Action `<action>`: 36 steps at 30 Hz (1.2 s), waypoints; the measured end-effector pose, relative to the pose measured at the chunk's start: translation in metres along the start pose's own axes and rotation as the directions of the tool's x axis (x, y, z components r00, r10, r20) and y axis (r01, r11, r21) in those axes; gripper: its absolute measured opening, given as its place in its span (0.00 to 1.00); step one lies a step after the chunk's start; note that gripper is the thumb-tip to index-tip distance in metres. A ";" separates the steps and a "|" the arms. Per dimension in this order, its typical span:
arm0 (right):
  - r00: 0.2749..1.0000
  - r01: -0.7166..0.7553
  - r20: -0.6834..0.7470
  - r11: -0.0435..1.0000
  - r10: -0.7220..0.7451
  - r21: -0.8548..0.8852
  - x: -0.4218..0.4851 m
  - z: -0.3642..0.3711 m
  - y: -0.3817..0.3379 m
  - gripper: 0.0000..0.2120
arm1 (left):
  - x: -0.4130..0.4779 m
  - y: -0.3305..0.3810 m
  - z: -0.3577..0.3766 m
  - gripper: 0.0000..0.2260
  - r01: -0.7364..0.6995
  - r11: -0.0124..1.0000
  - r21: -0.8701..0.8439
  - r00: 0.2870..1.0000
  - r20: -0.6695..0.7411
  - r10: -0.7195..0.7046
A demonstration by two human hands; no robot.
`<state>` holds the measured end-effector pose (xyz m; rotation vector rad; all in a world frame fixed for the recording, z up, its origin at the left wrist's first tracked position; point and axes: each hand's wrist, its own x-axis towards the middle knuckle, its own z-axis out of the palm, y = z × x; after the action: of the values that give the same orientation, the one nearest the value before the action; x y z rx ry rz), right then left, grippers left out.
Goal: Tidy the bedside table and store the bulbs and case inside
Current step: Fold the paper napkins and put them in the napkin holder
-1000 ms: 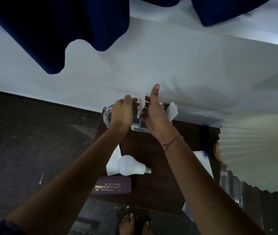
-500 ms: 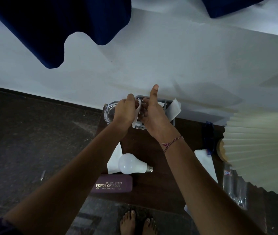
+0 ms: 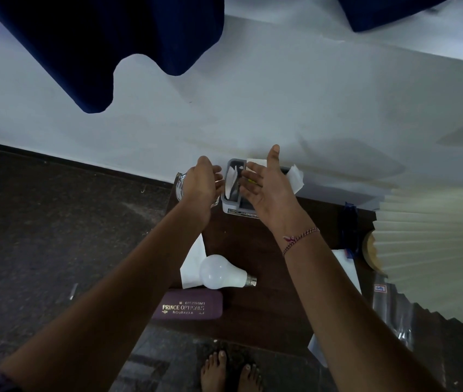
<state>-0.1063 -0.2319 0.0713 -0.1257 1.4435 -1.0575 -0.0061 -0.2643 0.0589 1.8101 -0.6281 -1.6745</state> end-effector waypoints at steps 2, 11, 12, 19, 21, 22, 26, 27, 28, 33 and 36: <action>1.000 0.006 0.012 1.000 -0.006 0.002 -0.003 -0.003 0.003 0.34 | 0.000 0.000 -0.001 0.16 0.004 1.000 0.005 1.000 -0.012 -0.004; 0.998 0.064 0.035 0.992 -0.061 -0.106 -0.031 0.001 0.052 0.28 | -0.004 -0.027 -0.056 0.14 -0.084 0.994 0.074 0.980 -0.175 0.096; 0.997 0.062 0.045 0.991 -0.057 -0.121 -0.033 0.003 0.062 0.27 | -0.005 -0.034 -0.066 0.14 -0.082 0.991 0.104 0.975 -0.200 0.102; 0.998 -0.042 0.024 0.934 0.054 -0.354 -0.021 0.023 0.107 0.29 | 0.002 -0.083 -0.107 0.12 0.157 0.972 0.175 0.967 -0.228 -0.115; 0.999 -0.032 0.019 0.884 0.046 -0.467 -0.014 0.028 0.113 0.31 | 0.004 -0.093 -0.108 0.11 0.236 0.954 0.186 0.960 -0.196 -0.199; 0.999 -0.027 0.021 0.858 0.044 -0.513 -0.011 0.030 0.115 0.32 | 0.005 -0.097 -0.108 0.11 0.255 0.948 0.190 0.959 -0.178 -0.222; 0.997 -0.026 0.042 0.811 0.062 -0.584 0.000 0.039 0.121 0.34 | 0.004 -0.097 -0.103 0.09 0.267 0.953 0.143 0.962 -0.105 -0.253; 0.997 -0.024 0.045 0.805 0.062 -0.593 0.002 0.042 0.122 0.34 | 0.004 -0.095 -0.102 0.10 0.265 0.956 0.124 0.962 -0.093 -0.255; 0.997 -0.021 0.047 0.800 0.062 -0.600 0.003 0.044 0.123 0.34 | 0.004 -0.094 -0.102 0.12 0.263 0.959 0.110 0.963 -0.082 -0.255; 0.992 -0.053 0.064 0.818 0.109 -0.573 0.006 0.058 0.126 0.34 | 0.007 -0.090 -0.106 0.17 0.233 0.967 0.104 0.972 -0.036 -0.230; 0.985 -0.085 0.088 0.861 0.149 -0.502 0.006 0.064 0.129 0.33 | 0.008 -0.085 -0.109 0.16 0.207 0.976 0.068 0.978 -0.045 -0.205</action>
<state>0.0107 -0.1947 -0.0037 -0.4609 1.5615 -0.5463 0.0984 -0.1979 -0.0017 2.0130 -0.5047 -1.7659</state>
